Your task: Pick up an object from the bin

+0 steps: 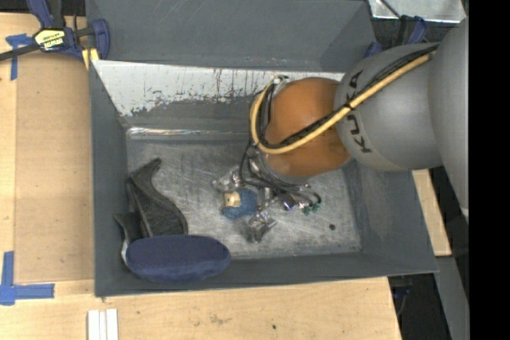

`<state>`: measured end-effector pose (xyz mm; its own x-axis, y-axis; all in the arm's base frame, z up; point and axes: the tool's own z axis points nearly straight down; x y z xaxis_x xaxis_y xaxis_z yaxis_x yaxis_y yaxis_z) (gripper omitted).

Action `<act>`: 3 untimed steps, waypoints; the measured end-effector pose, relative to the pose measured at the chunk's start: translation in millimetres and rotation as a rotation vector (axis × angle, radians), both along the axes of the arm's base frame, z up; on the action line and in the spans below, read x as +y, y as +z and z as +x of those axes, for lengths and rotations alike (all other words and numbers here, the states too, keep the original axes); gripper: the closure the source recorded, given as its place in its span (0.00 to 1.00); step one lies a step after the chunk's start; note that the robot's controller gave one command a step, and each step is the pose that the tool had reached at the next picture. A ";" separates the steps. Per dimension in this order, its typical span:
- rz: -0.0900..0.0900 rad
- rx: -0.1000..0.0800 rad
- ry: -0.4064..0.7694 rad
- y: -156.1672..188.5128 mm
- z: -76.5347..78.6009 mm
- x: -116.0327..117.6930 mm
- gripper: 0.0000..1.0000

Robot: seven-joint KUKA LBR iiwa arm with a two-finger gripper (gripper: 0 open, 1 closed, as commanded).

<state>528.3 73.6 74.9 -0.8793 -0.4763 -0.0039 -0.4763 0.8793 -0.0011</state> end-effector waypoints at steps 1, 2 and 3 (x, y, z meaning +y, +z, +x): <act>0.002 -0.002 0.269 -1.4 38.0 -18.4 0.00; 0.004 -0.015 0.267 1.4 41.2 -17.3 1.00; -0.002 -0.008 0.331 145.5 28.4 -25.2 1.00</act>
Offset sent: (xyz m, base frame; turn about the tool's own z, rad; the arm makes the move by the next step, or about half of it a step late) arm 0.0357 -0.0201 -0.0049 -0.2700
